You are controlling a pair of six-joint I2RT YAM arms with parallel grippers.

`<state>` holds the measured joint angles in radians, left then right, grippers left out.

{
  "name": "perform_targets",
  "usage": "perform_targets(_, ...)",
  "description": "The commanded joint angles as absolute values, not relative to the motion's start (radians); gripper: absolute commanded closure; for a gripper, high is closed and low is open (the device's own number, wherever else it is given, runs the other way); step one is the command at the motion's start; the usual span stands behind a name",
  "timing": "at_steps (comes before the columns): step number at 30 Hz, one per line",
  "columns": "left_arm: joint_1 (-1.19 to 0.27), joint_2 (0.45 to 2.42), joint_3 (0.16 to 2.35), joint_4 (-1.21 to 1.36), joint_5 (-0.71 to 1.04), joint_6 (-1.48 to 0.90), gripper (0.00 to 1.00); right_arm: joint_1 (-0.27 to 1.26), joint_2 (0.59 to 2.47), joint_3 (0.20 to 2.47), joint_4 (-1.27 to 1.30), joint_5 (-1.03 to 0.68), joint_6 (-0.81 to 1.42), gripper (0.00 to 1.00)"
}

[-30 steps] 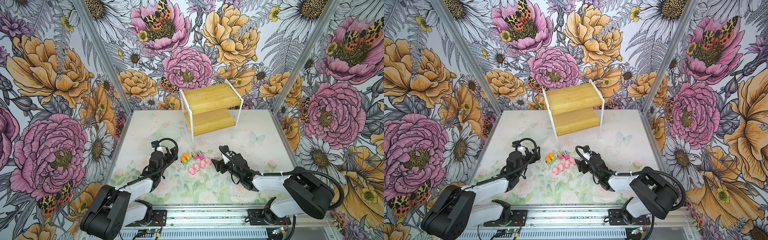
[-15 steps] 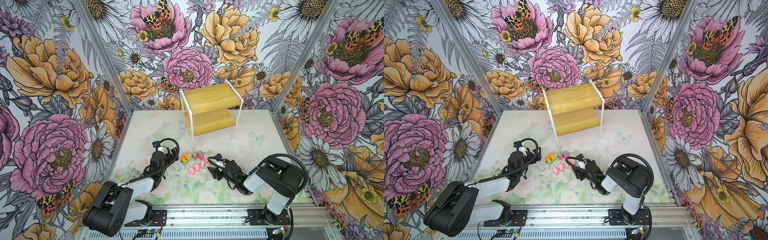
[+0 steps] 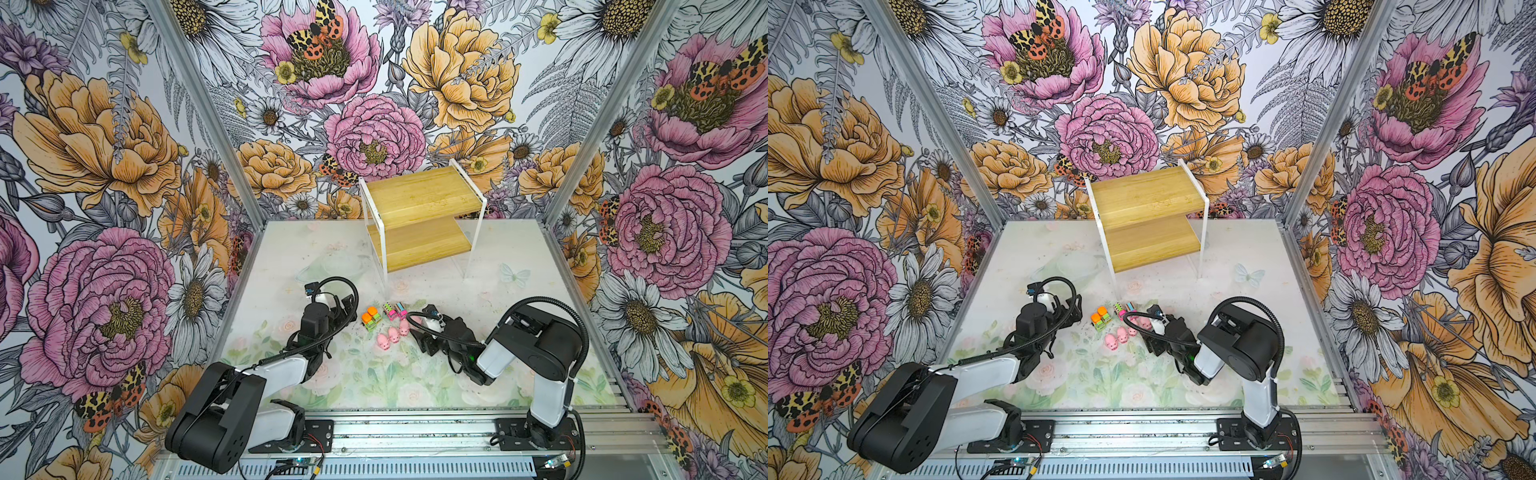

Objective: Place and organize the plastic toys onto the shelf
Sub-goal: 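Lower the right gripper over the pink pig nearest the robot and grasp it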

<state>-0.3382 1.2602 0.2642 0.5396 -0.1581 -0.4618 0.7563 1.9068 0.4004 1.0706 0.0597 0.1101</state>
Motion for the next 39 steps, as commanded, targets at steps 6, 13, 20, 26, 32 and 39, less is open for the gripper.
perform_targets(6,-0.344,1.256,0.279,0.53,-0.181,-0.429,0.01,0.714,1.966,0.439,1.132,0.033,0.107,0.29)
perform_targets(13,-0.343,1.255,0.281,0.528,-0.172,-0.434,0.01,0.696,1.99,0.464,1.136,-0.014,0.115,0.29)
perform_targets(20,-0.343,1.252,0.281,0.524,-0.172,-0.434,0.01,0.695,1.998,0.481,1.114,-0.029,0.124,0.35)
perform_targets(26,-0.342,1.254,0.28,0.522,-0.174,-0.431,0.01,0.695,2.001,0.472,1.119,-0.037,0.146,0.46)
perform_targets(32,-0.341,1.25,0.279,0.518,-0.168,-0.43,0.01,0.696,1.984,0.461,1.114,-0.059,0.153,0.58)
perform_targets(39,-0.339,1.239,0.278,0.505,-0.17,-0.43,0.01,0.692,1.934,0.45,1.08,-0.095,0.156,0.65)
